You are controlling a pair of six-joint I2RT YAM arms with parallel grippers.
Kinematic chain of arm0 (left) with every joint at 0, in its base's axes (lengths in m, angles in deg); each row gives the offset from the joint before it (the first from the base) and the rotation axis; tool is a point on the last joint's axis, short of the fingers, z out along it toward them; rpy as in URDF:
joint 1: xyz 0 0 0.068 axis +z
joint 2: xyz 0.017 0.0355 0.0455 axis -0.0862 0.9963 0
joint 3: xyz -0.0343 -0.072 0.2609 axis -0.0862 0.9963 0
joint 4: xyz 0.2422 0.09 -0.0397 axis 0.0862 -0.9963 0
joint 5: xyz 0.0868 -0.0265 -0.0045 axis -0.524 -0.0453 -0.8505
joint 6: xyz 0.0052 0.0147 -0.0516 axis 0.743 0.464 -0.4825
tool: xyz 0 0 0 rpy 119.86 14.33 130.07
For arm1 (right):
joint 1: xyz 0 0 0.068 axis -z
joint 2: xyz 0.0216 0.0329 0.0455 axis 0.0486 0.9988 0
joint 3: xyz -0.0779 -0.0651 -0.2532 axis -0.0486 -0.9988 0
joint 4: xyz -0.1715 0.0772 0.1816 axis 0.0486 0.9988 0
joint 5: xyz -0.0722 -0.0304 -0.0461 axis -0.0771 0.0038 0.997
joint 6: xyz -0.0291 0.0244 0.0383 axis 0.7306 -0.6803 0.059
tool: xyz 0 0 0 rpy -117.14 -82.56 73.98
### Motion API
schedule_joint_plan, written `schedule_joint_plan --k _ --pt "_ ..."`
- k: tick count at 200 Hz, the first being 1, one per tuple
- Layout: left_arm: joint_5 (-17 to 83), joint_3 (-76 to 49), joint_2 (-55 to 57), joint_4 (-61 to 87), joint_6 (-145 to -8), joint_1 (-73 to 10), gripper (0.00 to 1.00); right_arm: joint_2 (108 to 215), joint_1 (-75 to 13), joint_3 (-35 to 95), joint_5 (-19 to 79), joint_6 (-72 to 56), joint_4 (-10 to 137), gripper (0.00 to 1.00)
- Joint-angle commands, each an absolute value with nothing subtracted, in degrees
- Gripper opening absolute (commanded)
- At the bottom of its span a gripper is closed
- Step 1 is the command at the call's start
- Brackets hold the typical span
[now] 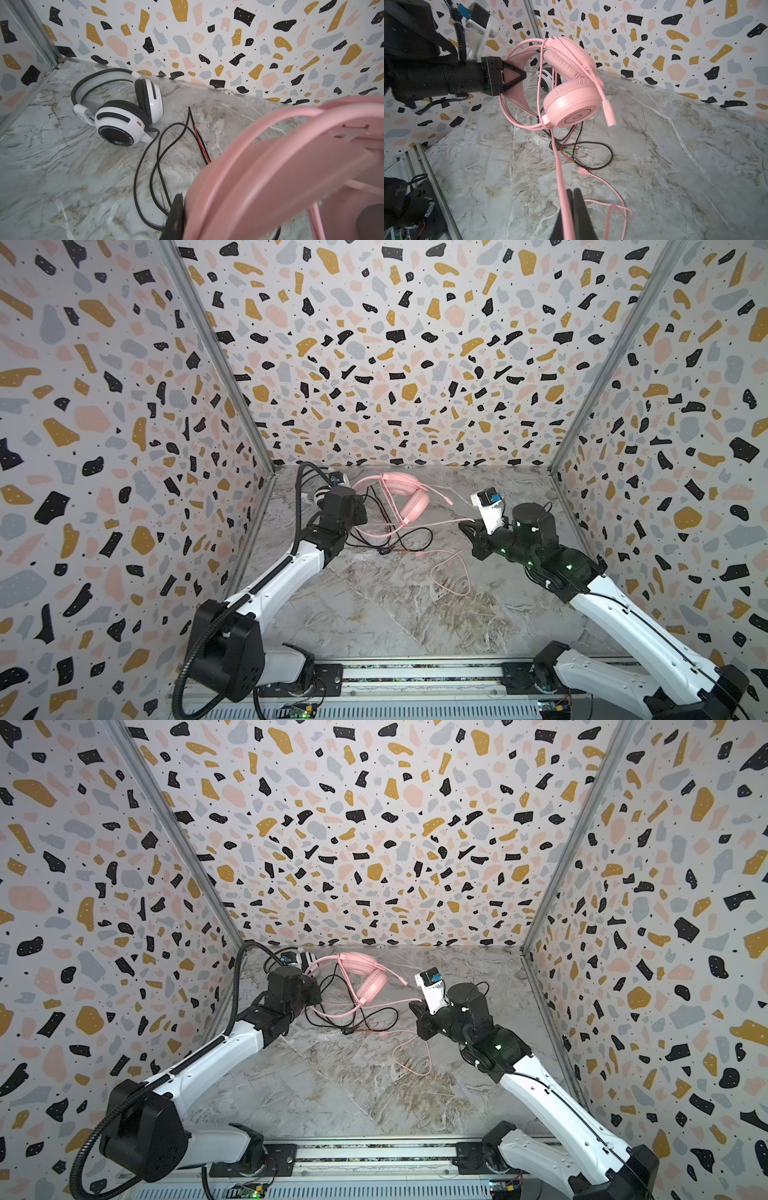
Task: Wrap the headphones
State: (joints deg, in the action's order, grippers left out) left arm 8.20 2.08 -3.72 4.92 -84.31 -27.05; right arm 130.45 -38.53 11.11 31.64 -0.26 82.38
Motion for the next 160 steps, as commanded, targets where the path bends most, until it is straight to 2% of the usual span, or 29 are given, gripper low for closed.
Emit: schedule_joint_plan --k 1,78,121,160 --pt "4.4 -0.25 -3.0 5.38 -82.96 -27.98 0.0 129.13 -38.61 16.15 32.14 0.23 83.58 0.03" --pt "2.41 -8.22 5.5 -0.97 -76.5 -34.73 0.0 130.41 -40.65 20.95 31.98 1.05 85.72 0.03" --pt "5.43 -13.59 10.32 -6.28 -74.51 -36.2 0.0 131.83 -40.73 23.22 32.25 1.85 88.4 0.03" --pt "2.14 -15.67 12.05 -8.52 -72.26 -39.72 0.0 133.26 -41.2 24.6 30.6 1.83 88.39 0.03"
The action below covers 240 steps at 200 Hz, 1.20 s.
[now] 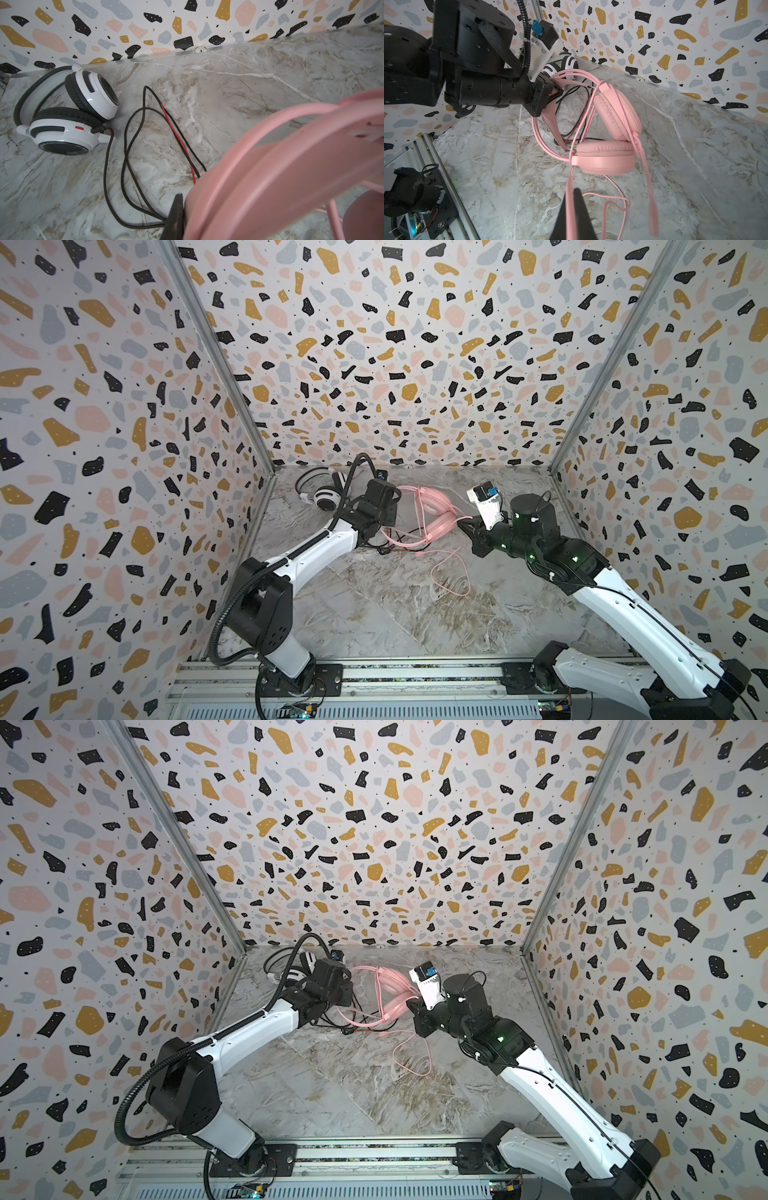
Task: Wrap the headphones
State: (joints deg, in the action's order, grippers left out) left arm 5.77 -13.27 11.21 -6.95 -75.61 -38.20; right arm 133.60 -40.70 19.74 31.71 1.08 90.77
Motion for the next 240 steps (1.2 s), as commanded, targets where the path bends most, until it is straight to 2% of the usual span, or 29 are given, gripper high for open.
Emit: schedule_joint_plan --k 1,92,124,155,240 --pt "2.21 -15.73 12.13 -8.55 -72.25 -39.78 0.0 133.3 -41.24 24.64 30.51 1.79 88.41 0.03" --pt "3.84 -17.64 14.59 -8.77 -71.52 -40.81 0.0 136.96 -48.16 26.27 23.73 0.33 86.15 0.03" --pt "7.49 -16.72 13.47 -7.69 -72.05 -40.85 0.0 135.36 -48.67 25.05 27.58 -0.45 86.39 0.04" --pt "7.04 -14.17 10.47 -6.66 -71.07 -41.15 0.0 134.17 -48.58 25.71 33.64 0.95 87.99 0.04" --pt "7.32 -5.88 1.22 -11.05 -62.66 -42.11 0.0 133.1 -47.06 26.7 39.72 2.65 89.91 0.05"
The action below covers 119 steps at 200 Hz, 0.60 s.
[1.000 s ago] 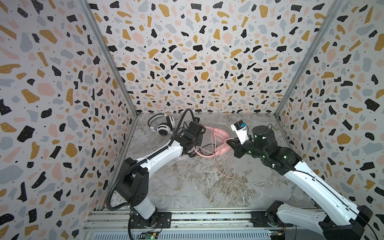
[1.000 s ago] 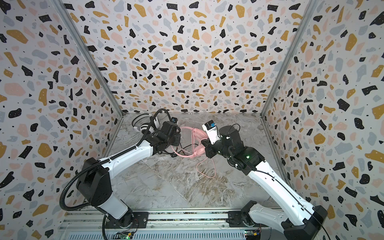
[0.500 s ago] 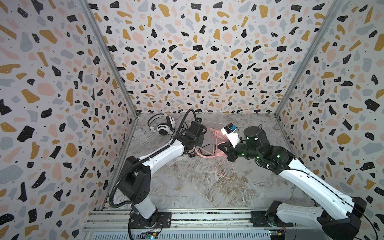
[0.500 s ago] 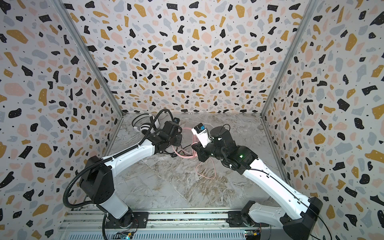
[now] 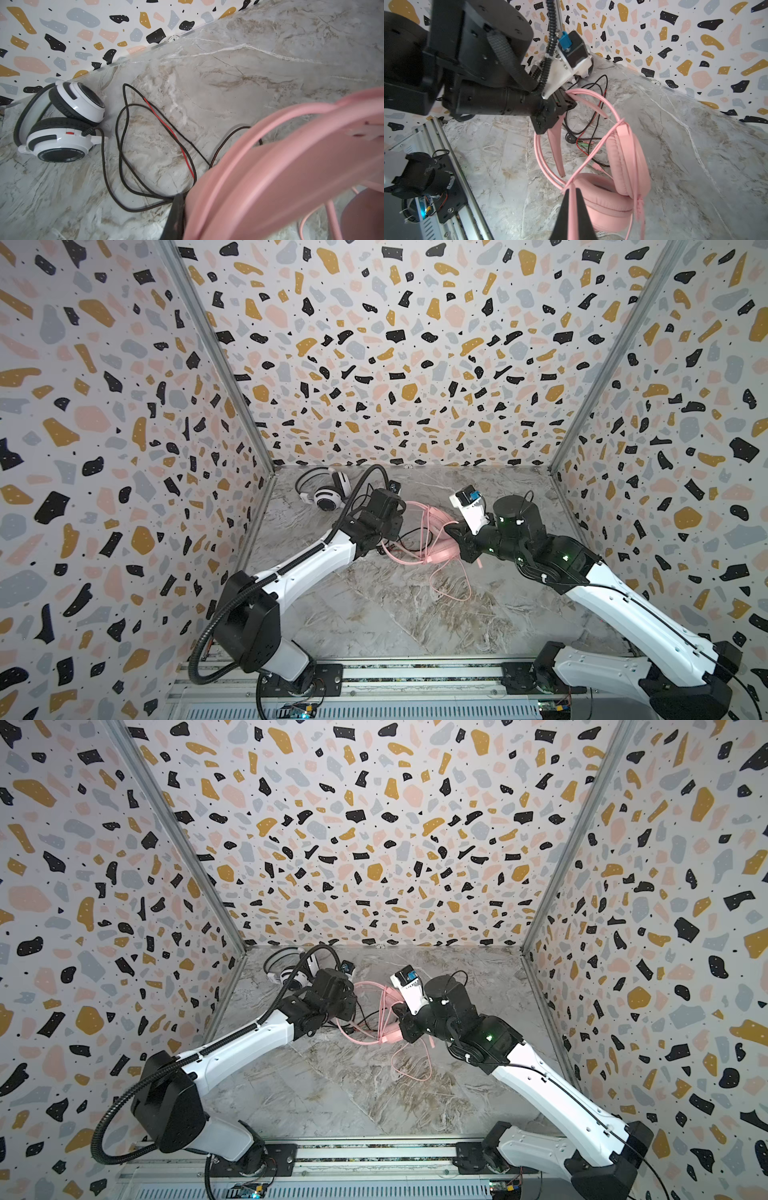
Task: Wrap the headphones
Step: 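Open the right gripper and draw it back while the left lifts the wrapped headset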
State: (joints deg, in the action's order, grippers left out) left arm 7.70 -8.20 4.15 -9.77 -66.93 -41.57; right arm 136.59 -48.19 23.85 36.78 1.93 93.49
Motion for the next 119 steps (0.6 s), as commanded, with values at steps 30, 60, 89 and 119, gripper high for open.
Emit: schedule_joint_plan --k 30,60,89,119 --pt "10.56 -3.93 -1.68 -14.6 -59.17 -43.97 0.0 132.8 -46.05 27.22 43.49 3.11 91.14 0.05" --pt "11.52 -2.09 -3.93 -16.0 -57.56 -47.13 0.0 133.59 -45.53 27.2 46.3 3.79 91.38 0.06" --pt "15.08 -1.89 -4.42 -18.18 -56.78 -50.33 0.0 134.63 -45.41 27.54 45.24 3.22 90.7 0.08" --pt "18.71 -1.61 -5.55 -19.27 -57.15 -53.29 0.0 135.68 -45.41 27.65 45.85 3.25 90.17 0.07"
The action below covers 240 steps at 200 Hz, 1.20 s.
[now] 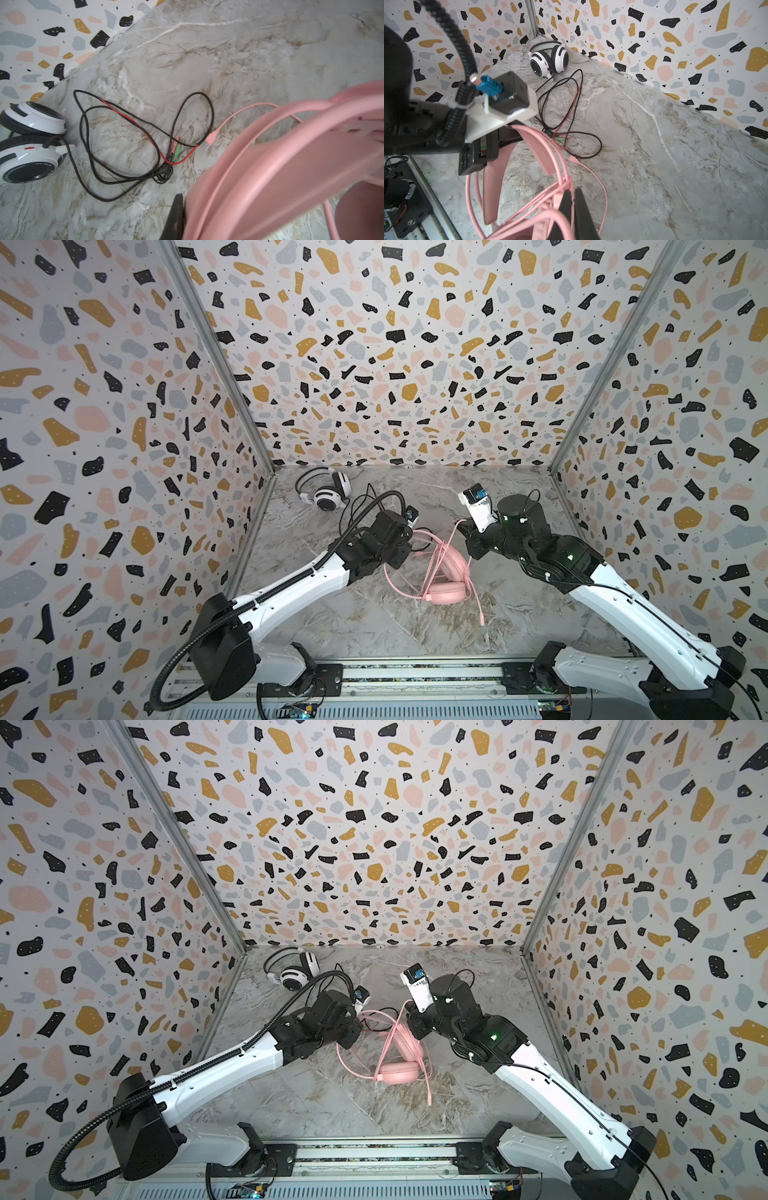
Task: Wrap the headphones
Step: 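Open the right gripper and draw it back while the left lifts the wrapped headset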
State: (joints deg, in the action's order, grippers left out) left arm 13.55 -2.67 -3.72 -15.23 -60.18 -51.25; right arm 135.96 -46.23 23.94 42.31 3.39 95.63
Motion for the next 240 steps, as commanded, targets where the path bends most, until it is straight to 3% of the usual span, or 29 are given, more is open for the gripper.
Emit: schedule_joint_plan --k 1,51,131,240 --pt "18.89 -1.62 -5.59 -19.24 -57.18 -53.33 0.0 135.69 -45.41 27.61 45.96 3.24 90.17 0.07" --pt "24.0 -0.8 -12.28 -16.86 -59.74 -53.84 0.0 136.8 -43.86 24.53 50.28 3.81 89.84 0.07" --pt "36.38 -0.01 -13.82 -14.96 -59.49 -53.83 0.0 139.25 -36.02 20.48 46.93 3.04 85.68 0.08" --pt "33.71 -0.29 -13.83 -14.02 -60.13 -53.78 0.0 144.3 -28.03 20.29 38.91 2.31 78.43 0.15"
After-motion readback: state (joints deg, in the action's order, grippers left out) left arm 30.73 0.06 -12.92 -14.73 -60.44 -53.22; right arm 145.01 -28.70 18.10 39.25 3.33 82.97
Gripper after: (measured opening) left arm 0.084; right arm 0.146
